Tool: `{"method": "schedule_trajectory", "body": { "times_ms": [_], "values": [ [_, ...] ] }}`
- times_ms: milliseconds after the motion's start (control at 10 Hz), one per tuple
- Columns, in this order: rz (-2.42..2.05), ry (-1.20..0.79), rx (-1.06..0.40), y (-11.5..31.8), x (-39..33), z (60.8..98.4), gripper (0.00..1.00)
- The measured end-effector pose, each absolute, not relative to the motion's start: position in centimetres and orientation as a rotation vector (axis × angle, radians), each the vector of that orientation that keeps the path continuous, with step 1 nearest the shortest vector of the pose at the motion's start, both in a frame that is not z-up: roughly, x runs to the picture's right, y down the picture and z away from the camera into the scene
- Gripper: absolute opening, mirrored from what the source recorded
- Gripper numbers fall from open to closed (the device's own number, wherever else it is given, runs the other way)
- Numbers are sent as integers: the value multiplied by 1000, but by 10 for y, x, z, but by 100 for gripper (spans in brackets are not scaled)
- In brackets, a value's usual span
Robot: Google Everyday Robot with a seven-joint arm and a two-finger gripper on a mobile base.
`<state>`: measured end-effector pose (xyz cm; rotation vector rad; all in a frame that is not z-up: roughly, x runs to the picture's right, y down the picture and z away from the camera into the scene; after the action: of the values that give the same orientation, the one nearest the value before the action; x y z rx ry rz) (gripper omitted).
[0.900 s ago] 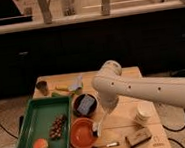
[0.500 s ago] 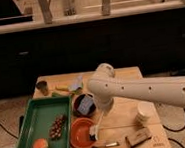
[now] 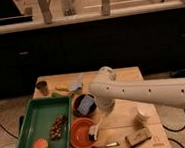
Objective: Wipe red bowl with brush
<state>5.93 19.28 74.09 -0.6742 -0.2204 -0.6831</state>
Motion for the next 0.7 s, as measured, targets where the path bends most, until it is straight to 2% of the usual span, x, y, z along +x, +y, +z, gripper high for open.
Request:
{"method": "schedule_trajectory", "body": {
  "times_ms": [300,700],
  "values": [
    [-648,-194,-642,174,57,748,1],
    [-713,-208,-626,159,17,755,1]
  ]
}}
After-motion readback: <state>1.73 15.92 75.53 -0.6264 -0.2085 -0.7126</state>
